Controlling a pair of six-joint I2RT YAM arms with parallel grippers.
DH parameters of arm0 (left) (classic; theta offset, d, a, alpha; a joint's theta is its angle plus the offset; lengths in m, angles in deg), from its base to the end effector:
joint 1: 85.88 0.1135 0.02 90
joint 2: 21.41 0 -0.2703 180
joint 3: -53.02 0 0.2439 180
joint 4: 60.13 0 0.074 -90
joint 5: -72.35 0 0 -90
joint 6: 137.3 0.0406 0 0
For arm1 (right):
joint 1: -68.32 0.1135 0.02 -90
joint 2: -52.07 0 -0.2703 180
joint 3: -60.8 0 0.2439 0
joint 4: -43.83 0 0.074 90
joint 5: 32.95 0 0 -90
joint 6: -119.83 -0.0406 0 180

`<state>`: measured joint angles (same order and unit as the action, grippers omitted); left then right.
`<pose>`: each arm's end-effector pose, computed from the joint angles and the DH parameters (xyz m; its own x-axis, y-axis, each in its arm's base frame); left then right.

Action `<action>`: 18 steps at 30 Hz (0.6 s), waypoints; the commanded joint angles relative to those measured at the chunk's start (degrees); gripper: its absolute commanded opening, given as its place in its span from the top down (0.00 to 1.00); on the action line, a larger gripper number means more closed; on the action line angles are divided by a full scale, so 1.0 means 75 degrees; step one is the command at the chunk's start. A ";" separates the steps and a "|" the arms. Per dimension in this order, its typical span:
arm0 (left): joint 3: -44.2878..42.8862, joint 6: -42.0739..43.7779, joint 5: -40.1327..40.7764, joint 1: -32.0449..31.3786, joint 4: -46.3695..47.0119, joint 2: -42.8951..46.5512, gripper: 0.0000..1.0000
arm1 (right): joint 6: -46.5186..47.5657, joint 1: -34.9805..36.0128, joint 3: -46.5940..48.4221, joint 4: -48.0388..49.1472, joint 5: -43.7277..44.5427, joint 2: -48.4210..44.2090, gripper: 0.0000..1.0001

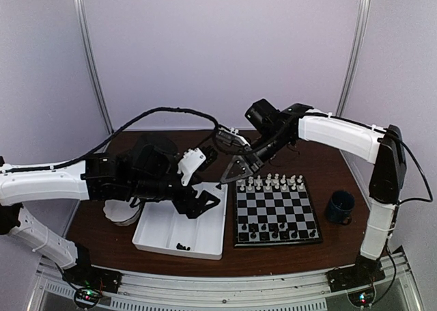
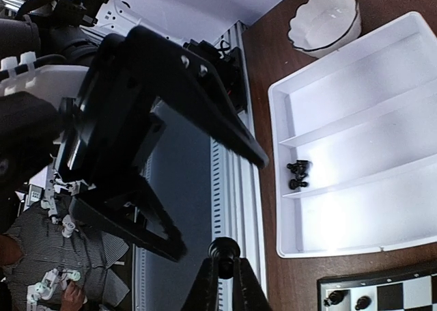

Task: Set up the chess pieces on the board
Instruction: Pass from the left arm to the right, then place the pawn at c7.

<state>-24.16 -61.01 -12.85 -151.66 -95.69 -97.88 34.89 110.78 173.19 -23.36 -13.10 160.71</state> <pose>0.1239 -0.2673 0.3139 -0.4365 0.3946 -0.8086 0.8000 0.5815 -0.1480 0.2612 0.2908 0.3071 -0.6097 -0.5985 -0.5196 -0.5956 -0.0865 0.7986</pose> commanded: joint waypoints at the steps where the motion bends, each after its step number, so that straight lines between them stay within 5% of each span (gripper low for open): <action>1: 0.0425 -0.0075 0.0175 0.0001 -0.0099 0.0716 0.02 | 0.1236 -0.0557 0.0161 -0.0912 0.1044 -0.0521 0.94; 9: 0.1404 -0.0920 0.2520 0.0015 0.0142 0.1248 0.03 | 0.2861 -0.1000 -0.2334 -0.0536 0.4132 -0.2745 0.94; 18: 0.0959 -0.1128 0.2574 0.0205 -0.0097 0.0375 0.02 | 0.3651 -0.1259 -0.5286 0.0029 0.6625 -0.5003 0.94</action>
<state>-14.19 -68.03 4.63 -150.59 -96.87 -92.44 57.71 102.38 139.94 -25.80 24.85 127.64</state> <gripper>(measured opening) 0.975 0.067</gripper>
